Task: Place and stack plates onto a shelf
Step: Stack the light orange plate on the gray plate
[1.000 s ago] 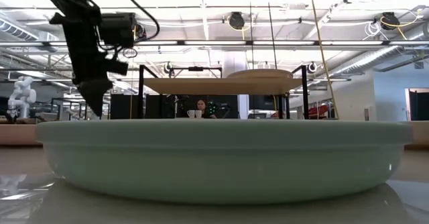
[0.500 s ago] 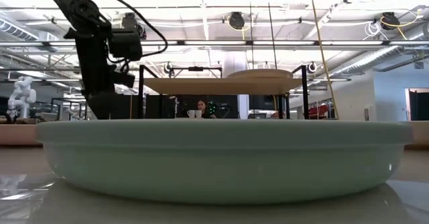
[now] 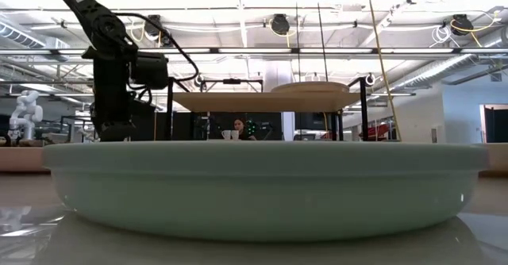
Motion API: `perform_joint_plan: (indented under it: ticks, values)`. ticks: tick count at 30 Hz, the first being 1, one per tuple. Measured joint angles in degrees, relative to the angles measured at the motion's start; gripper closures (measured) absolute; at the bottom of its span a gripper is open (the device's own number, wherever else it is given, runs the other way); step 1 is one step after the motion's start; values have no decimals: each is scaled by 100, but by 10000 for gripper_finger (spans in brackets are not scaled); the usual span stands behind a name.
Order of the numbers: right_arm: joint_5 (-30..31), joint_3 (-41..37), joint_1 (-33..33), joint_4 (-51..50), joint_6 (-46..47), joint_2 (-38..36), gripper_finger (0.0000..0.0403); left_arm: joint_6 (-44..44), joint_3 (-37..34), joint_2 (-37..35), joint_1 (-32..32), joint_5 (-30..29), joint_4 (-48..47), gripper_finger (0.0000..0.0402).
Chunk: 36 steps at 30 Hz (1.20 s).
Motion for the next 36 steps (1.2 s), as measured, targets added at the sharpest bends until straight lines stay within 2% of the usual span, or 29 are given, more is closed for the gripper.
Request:
perform_joint_plan:
  ticks: [3, 10, 12, 19, 23, 27, 32, 36]
  values:
    - [0, 0, 0, 1, 0, 1, 378, -38, 0, 3, 12, 0, -7, 225]
    - [2, 0, 0, 1, 0, 1, 378, -176, 3, -6, 5, 22, -456, 363]
    - [2, 0, 0, 1, 0, 0, 378, -351, 13, -86, 0, -68, -606, 388]
    - [9, 0, 0, 23, 0, 0, 378, -509, 2, -786, -162, -172, -742, 396]
    - [11, 0, 0, 23, 0, -1, 378, -683, 17, -1472, -350, -183, -802, 396]
    - [13, 0, 0, 50, 0, 1, 378, -797, 193, -2264, -595, -451, -905, 396]
    - [64, 0, -2, 385, -94, 1, 378, -830, 982, -2856, -776, -1075, -1566, 396]
    - [744, 0, -2, 727, -165, -1, 378, -256, 1915, -2884, -999, -1142, -1531, 396]
